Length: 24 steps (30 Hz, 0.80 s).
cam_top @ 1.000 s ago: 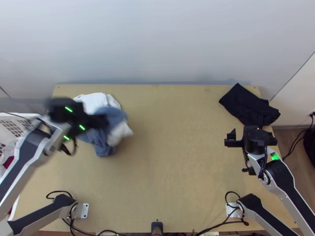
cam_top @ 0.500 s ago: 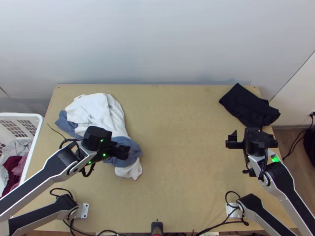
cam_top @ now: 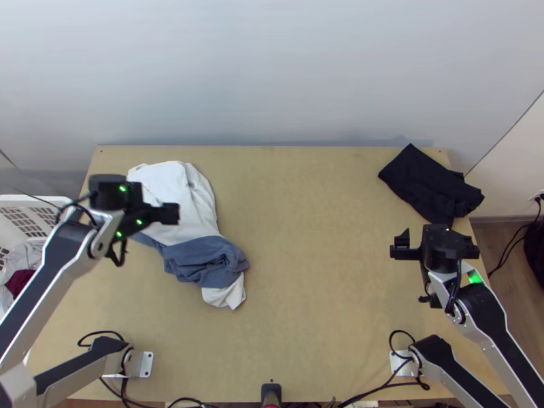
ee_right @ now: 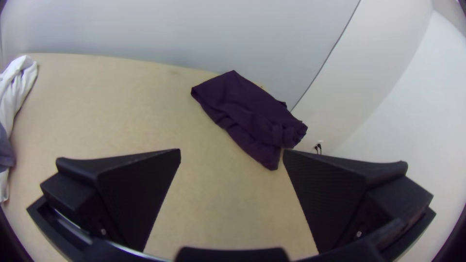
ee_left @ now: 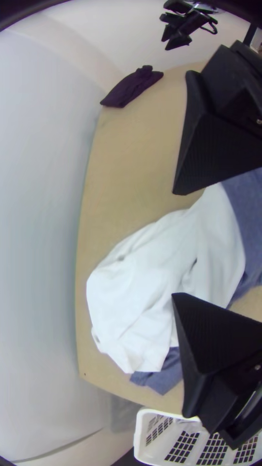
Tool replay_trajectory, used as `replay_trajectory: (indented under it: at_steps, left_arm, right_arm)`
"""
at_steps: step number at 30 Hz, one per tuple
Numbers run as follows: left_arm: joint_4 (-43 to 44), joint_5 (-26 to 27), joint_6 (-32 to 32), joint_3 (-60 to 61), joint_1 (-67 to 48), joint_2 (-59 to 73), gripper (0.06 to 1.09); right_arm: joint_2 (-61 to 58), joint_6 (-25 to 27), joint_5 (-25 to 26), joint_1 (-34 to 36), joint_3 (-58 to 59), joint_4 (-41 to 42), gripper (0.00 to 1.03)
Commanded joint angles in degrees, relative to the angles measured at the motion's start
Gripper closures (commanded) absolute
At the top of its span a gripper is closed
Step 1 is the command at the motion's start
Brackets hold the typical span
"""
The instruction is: Fold the t-shirt
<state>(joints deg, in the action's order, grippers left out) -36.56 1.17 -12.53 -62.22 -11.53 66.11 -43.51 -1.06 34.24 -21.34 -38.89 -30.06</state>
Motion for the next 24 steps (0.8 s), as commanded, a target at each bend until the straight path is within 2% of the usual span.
replay_trajectory:
  at_steps: [1, 3, 9, 15, 21, 22, 24]
  left_arm:
    - [-2.64, 0.59, 5.15, -1.50, 11.09, 4.12, 0.14]
    - [-5.02, 0.59, 6.21, -0.71, 11.09, 4.03, 0.20]
    - [-5.19, 0.59, 6.65, 5.35, 10.83, 3.77, 0.20]
    - [-4.93, 0.59, 6.21, 6.58, 9.51, 6.14, 0.20]
    - [-0.71, 0.50, 5.68, 6.84, 10.12, 9.13, 0.21]
    - [0.34, 0.50, 5.42, 7.02, 10.12, 9.39, 0.26]
    - [3.33, 0.50, 4.54, 7.64, 10.12, 9.57, 0.45]
  right_arm:
    - [0.53, 0.09, 0.04, 0.07, 0.40, 0.09, 0.05]
    - [0.53, 0.01, 0.04, 0.07, 0.49, 0.09, 0.05]
    - [0.53, -0.17, -0.23, -0.01, 0.49, 0.53, 0.05]
    - [0.62, -0.08, -0.23, -0.01, 0.13, 0.27, 0.05]
    - [0.70, -0.08, -0.23, -0.01, 0.05, 0.01, 0.05]
    - [0.70, -0.08, -0.23, -0.01, 0.05, 0.01, 0.05]
    - [0.70, -0.08, -0.23, -0.01, 0.05, 0.01, 0.05]
